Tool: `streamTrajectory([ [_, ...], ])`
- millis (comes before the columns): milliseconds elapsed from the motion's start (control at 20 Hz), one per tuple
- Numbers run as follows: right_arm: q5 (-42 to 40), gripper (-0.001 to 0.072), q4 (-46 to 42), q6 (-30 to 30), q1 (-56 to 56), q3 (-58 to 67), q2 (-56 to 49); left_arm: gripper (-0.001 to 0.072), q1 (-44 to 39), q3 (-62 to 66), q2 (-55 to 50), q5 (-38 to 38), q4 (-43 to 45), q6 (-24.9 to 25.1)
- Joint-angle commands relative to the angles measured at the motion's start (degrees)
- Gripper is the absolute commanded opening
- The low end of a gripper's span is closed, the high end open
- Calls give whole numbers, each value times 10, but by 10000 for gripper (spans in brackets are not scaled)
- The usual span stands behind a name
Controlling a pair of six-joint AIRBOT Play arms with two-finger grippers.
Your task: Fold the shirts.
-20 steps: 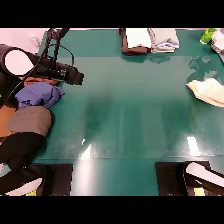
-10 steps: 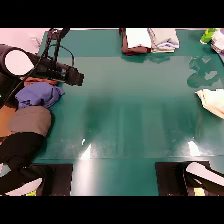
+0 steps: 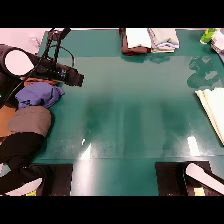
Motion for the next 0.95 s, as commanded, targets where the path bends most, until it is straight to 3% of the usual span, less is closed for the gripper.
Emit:
streamTrajectory([
  [0,-32,554,79,0,165,0,21,29,0,0,0,8,0,0],
  [250,-80,554,76,0,429,0,-7,29,0,0,0,14,1,0],
  [450,-92,526,72,0,555,0,-51,28,0,0,0,20,0,0],
  [500,-95,356,72,0,574,0,-59,29,0,0,0,23,0,0],
  [550,-98,117,72,-1,589,0,-66,29,0,0,0,26,0,0],
  [600,-101,18,73,0,600,0,-71,29,0,0,0,27,0,0],
  [900,-99,18,73,0,611,0,-79,28,0,0,0,28,0,0],
])
